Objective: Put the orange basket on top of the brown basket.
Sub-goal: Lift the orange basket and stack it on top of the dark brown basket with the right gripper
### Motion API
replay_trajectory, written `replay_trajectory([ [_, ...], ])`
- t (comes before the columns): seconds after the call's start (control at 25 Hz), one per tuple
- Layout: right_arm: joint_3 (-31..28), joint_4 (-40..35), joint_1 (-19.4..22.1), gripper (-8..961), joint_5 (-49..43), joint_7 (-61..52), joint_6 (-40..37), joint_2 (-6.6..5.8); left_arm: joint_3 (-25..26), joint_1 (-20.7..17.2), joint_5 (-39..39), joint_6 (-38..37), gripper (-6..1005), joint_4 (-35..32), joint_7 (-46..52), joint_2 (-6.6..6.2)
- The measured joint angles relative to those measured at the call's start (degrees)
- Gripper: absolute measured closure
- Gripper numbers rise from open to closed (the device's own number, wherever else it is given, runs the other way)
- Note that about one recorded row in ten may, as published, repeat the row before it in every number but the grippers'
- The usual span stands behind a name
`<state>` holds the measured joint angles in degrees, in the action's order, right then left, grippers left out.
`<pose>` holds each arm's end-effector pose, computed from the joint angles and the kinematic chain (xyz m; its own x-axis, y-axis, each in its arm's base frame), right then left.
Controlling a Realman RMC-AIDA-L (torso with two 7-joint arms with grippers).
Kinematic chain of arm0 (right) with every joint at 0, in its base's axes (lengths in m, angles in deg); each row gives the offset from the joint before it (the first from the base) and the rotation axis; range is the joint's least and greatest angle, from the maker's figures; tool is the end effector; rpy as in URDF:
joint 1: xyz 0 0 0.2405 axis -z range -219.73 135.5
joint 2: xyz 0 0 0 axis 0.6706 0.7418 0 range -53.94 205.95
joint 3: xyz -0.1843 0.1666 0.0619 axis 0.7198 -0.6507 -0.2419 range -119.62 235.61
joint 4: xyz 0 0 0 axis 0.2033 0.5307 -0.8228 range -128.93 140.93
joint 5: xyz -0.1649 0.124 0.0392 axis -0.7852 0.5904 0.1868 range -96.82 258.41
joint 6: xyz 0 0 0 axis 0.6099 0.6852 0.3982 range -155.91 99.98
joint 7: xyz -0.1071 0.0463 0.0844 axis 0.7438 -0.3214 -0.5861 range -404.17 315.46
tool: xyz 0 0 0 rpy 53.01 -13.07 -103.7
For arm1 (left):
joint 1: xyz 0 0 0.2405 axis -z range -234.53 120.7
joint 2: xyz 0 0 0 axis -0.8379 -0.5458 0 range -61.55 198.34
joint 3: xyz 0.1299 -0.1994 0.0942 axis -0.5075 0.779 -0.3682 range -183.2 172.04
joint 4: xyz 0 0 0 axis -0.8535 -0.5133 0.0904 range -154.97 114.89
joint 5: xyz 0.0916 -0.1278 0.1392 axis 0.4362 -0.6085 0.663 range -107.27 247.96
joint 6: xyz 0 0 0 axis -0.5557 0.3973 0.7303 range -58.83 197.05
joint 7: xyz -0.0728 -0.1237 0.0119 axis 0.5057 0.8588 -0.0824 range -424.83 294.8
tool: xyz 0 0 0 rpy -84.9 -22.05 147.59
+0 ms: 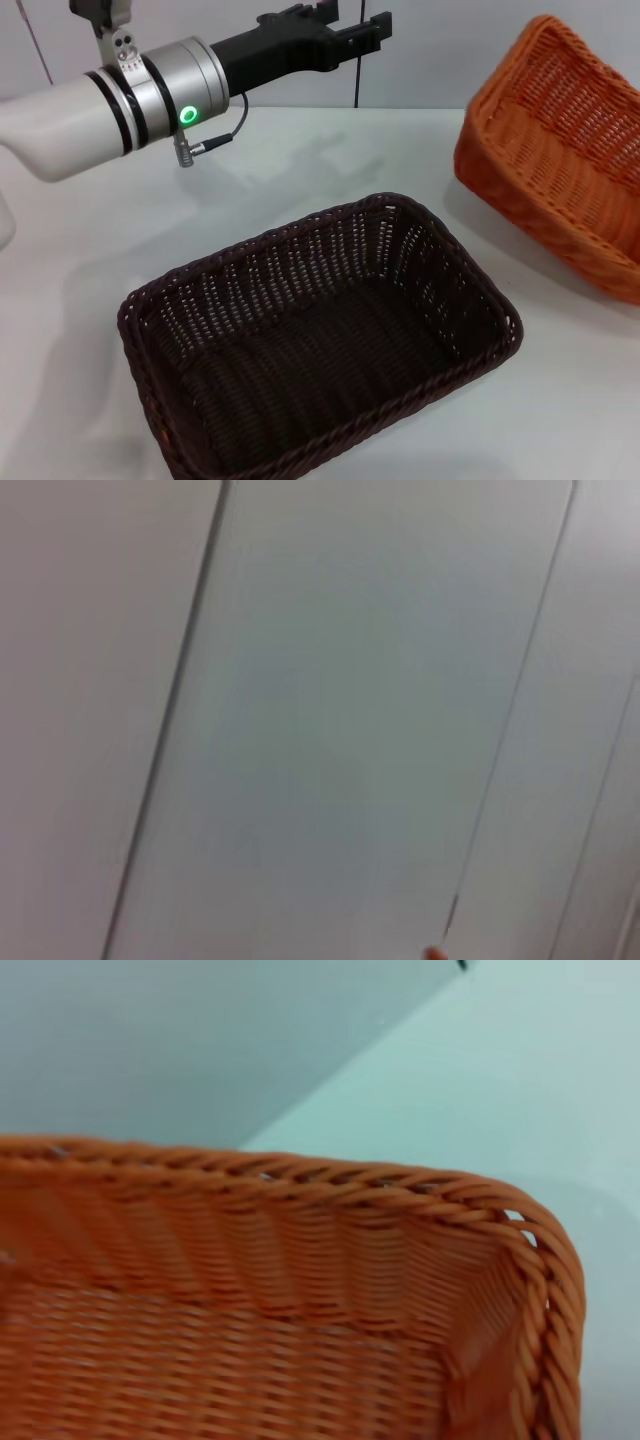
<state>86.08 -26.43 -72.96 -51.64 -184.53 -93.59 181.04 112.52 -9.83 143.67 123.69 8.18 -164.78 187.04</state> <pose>0.3831 0.3666 0.1182 -0.0310 -0.7457 -0.6655 -0.9792 0.1564 -0.1296 -0.1438 0.4507 -0.0159 0.6178 0.2302 0.7519 0.6138 -0.7388 -0.2783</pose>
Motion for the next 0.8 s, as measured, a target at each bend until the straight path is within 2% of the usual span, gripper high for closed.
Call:
replay_trajectory([
  [0.44,-0.49,-0.21,3.38,806,16.98,9.07,1.92,1.74,-0.72,-2.06,-2.51,1.24,155,0.43,0.01,-0.07],
  [0.52,-0.49,-0.47,4.02,805,21.23,10.90,1.46,2.42,-0.76,-2.09,-2.58,1.24,156,0.43,0.01,-0.09],
  [0.8,-0.49,-0.64,4.71,798,27.75,14.44,1.37,3.47,-0.80,-2.87,-2.64,1.52,156,0.97,-0.06,-0.15],
])
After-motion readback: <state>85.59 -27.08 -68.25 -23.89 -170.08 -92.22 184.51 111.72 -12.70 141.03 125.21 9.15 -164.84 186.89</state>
